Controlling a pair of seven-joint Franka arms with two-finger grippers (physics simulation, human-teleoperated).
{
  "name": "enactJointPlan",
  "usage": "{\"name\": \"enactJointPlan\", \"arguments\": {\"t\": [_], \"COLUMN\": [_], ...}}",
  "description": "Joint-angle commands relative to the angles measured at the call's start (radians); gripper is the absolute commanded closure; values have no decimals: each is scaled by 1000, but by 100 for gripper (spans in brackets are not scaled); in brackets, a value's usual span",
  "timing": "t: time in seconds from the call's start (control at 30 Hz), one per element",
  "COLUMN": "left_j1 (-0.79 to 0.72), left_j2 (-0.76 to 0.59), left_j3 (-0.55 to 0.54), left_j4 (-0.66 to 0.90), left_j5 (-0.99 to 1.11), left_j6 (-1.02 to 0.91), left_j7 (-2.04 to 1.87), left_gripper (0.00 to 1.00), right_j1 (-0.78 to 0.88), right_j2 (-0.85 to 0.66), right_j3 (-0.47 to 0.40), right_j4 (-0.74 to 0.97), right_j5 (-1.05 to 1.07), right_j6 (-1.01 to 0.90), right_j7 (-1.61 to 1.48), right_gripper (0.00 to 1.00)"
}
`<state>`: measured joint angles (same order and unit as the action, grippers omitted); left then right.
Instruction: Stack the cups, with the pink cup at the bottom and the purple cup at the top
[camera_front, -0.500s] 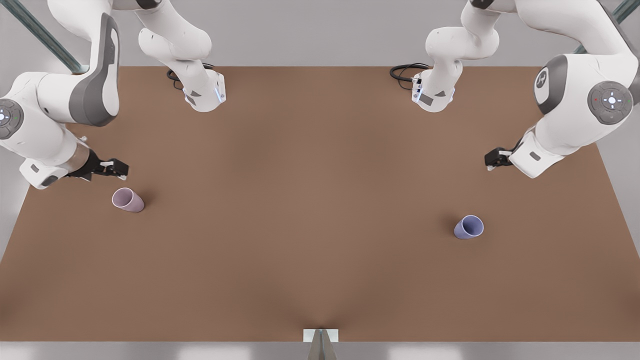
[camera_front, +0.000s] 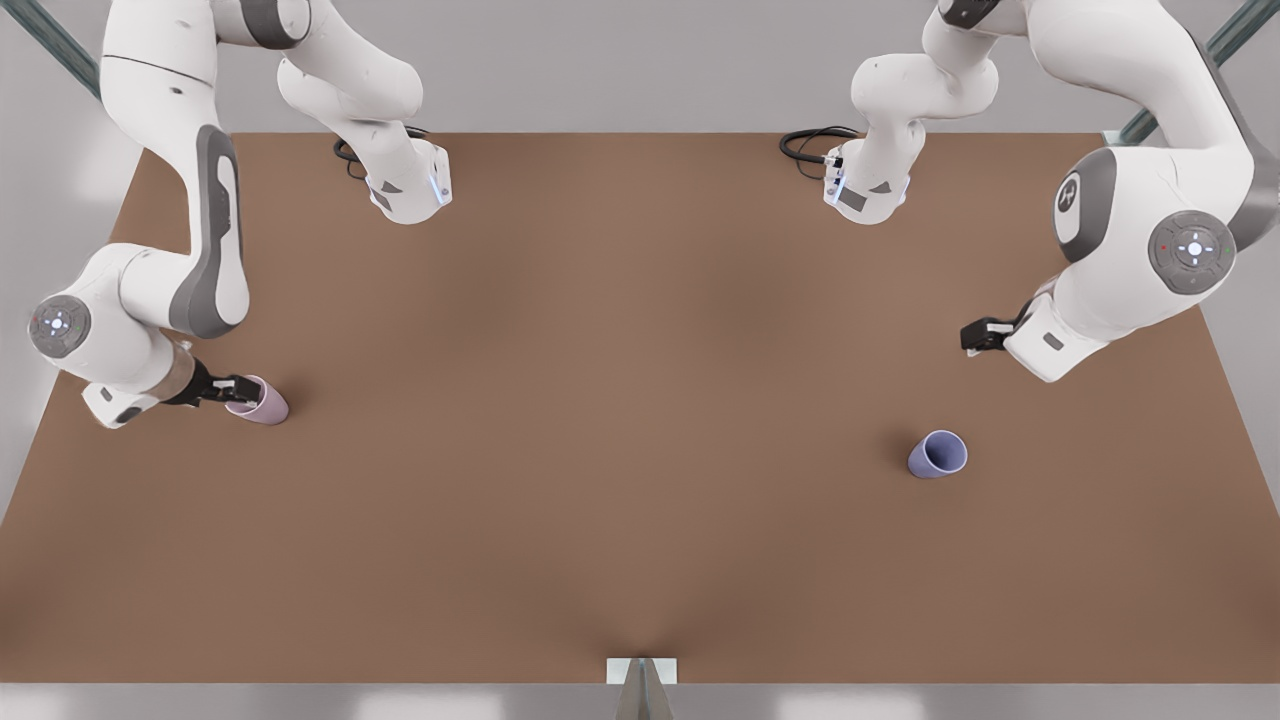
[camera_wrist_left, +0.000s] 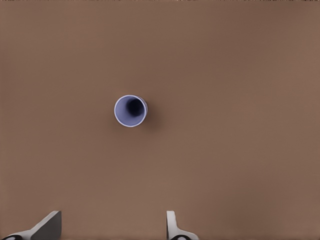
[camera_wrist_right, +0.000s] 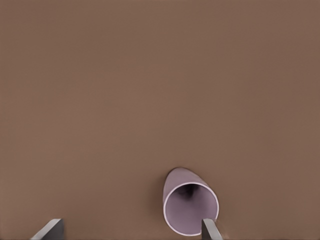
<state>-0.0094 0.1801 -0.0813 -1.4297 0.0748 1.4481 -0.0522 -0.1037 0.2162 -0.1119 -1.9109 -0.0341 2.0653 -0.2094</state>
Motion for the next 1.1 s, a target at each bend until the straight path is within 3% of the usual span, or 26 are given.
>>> {"name": "enactJointPlan", "arguments": {"t": [0.0, 0.1, 0.4, 0.73, 0.77, 0.8, 0.87, 0.9, 1.07], "left_j1": [0, 0, 0, 0, 0, 2, 2, 2, 2], "left_j2": [1, 2, 12, 22, 22, 22, 22, 24, 25], "left_j3": [0, 0, 0, 0, 2, 2, 2, 2, 2], "left_j4": [0, 0, 0, 0, 0, 0, 0, 0, 0], "left_j5": [0, 0, -1, -1, -1, -1, -1, -4, -6], "left_j6": [0, 0, 2, 2, 6, 6, 6, 8, 8], "left_j7": [0, 0, 0, 0, 0, 0, 0, 0, 0], "left_gripper": [0, 0, 0, 0, 0, 0, 0, 0, 0], "right_j1": [-2, -27, -41, -44, -44, -44, -45, -51, -51], "right_j2": [0, 26, 64, 101, 117, 124, 137, 138, 149], "right_j3": [0, -5, -5, -6, -6, -6, -8, -12, -15], "right_j4": [-13, -85, -201, -204, -206, -208, -209, -209, -211], "right_j5": [-1, 60, 79, 79, 79, 79, 79, 79, 79], "right_j6": [13, 133, 239, 282, 285, 299, 311, 312, 309], "right_j7": [-4, -77, -99, -140, -140, -140, -156, -185, -189], "right_gripper": [0, 0, 0, 2, 8, 31, 37, 53, 70]}}
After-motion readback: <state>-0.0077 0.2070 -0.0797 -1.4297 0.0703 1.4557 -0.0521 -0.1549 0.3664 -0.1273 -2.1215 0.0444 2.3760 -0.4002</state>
